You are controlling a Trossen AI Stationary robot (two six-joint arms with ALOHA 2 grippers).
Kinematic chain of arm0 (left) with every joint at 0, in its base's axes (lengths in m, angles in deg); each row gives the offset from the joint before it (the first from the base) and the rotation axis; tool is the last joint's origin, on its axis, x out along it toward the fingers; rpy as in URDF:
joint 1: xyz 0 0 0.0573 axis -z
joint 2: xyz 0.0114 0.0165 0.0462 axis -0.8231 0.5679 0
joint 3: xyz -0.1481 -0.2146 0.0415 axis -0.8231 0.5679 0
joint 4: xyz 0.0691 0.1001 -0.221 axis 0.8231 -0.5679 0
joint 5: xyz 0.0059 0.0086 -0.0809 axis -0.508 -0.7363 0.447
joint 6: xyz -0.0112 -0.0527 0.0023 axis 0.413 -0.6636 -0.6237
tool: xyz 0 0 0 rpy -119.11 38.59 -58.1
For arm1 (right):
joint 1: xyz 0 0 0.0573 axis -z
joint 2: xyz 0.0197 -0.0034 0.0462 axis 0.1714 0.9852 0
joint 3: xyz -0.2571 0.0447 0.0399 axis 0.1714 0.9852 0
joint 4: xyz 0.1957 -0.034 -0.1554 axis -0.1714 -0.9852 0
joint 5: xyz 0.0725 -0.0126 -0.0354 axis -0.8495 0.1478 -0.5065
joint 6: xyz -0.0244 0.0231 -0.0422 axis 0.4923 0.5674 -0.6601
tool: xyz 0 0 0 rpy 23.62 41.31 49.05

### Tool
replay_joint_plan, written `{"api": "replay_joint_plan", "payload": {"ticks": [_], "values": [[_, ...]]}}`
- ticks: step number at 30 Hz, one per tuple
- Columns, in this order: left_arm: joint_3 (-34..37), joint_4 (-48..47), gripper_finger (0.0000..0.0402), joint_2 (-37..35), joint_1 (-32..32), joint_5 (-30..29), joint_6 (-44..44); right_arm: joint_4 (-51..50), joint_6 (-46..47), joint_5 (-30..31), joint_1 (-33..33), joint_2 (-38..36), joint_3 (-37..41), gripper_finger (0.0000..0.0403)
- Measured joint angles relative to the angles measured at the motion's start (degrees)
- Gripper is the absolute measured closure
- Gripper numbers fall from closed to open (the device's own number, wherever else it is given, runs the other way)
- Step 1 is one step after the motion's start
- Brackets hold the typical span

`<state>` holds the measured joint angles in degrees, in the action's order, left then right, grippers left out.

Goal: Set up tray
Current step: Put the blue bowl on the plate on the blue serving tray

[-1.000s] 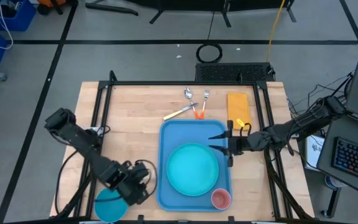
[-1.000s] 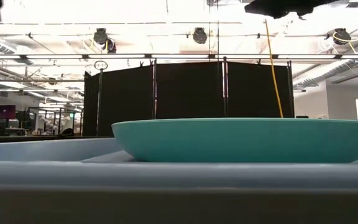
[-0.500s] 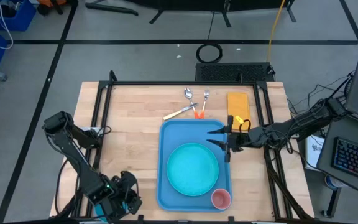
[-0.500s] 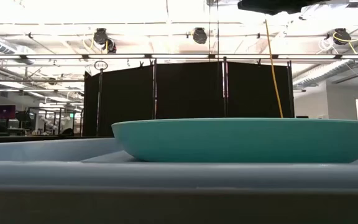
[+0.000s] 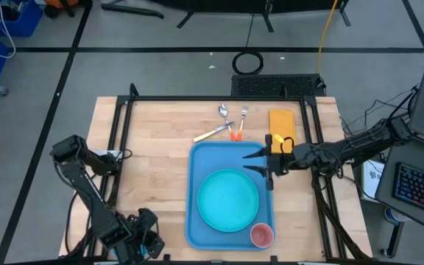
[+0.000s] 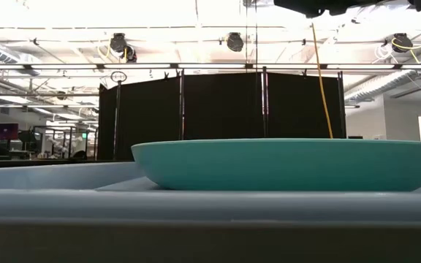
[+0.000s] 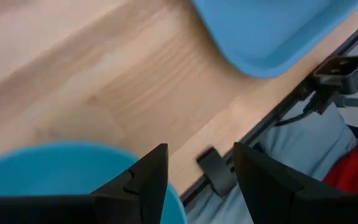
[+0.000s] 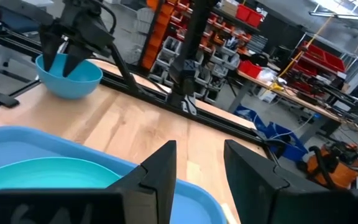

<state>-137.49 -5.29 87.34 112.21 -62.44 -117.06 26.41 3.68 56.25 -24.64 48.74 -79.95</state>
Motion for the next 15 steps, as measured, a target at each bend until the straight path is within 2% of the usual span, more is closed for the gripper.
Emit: {"api": "replay_joint_plan", "payload": {"ticks": [4,10,15], "values": [[0.0,-0.1,0.0218,0.0,0.1,1.0,-0.5,-0.1,0.1,0.0,0.2,0.0,0.0,0.028],[0.0,-3.1,0.0218,0.0,0.1,6.2,-2.7,-0.2,0.1,0.0,0.2,0.0,0.0,0.028],[0.0,-3.0,0.0218,0.0,0.3,6.6,-3.5,-0.3,0.1,0.0,0.2,0.0,0.0,0.028]]}}
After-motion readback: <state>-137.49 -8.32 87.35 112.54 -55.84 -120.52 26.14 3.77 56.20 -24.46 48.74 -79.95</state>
